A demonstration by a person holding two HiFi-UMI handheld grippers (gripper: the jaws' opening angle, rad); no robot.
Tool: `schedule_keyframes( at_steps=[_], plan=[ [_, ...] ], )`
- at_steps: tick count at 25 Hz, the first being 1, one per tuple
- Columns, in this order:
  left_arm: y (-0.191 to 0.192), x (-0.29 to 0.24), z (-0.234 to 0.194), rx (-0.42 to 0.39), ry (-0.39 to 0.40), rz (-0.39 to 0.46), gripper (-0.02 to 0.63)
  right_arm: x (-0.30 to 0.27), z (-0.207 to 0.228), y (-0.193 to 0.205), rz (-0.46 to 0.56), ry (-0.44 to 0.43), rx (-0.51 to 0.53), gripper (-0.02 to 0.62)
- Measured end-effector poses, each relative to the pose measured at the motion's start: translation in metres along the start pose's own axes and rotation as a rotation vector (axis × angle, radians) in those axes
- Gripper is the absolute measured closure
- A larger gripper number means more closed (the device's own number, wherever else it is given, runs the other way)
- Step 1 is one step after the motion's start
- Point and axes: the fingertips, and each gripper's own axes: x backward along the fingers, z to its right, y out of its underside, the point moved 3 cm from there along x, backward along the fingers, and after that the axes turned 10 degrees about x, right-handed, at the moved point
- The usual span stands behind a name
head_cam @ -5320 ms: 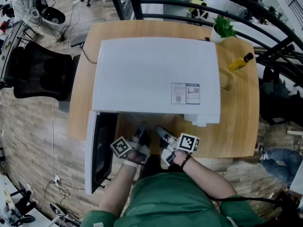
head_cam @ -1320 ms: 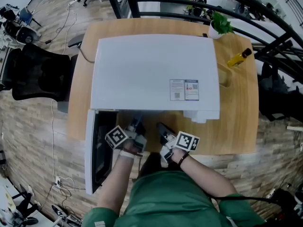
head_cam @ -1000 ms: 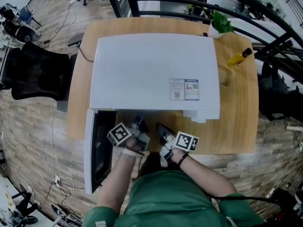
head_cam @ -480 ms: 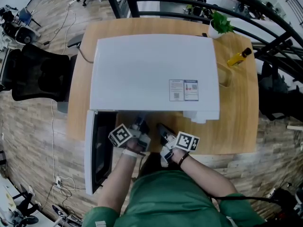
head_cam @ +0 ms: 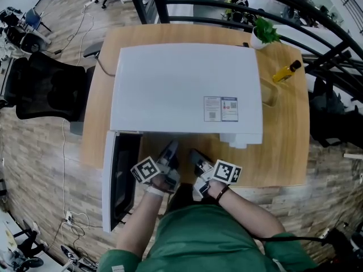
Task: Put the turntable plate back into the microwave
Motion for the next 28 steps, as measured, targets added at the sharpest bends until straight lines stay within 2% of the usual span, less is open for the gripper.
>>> schedule_keyframes(
  at_steps=[4,6,11,15,17,23,28],
  plan=[
    [0.018,0.01,0.002,-0.183,-0.063,-0.075,0.52,0.011,-0.014,-0.011,-0.004,0.017,0.132,0.546],
    [0.024,0.016,0.008,-0.248,-0.085,-0.087,0.52,0.017,-0.02,-0.019,0.001,0.035,0.196,0.546],
    [0.026,0.03,0.034,-0.387,-0.109,-0.064,0.529,0.032,-0.034,-0.036,0.01,0.08,0.339,0.568],
    [0.025,0.043,0.058,-0.532,-0.141,-0.043,0.578,0.045,-0.055,-0.041,-0.005,0.091,0.502,0.592],
    [0.027,0.049,0.074,-0.591,-0.131,-0.039,0.591,0.051,-0.07,-0.042,-0.004,0.088,0.582,0.592],
    [0.035,0.061,0.121,-0.715,-0.073,-0.006,0.595,0.059,-0.121,-0.051,0.034,0.052,0.823,0.592],
    [0.034,0.067,0.15,-0.753,-0.041,0.033,0.595,0.066,-0.158,-0.063,0.093,-0.001,0.92,0.592]
  ],
)
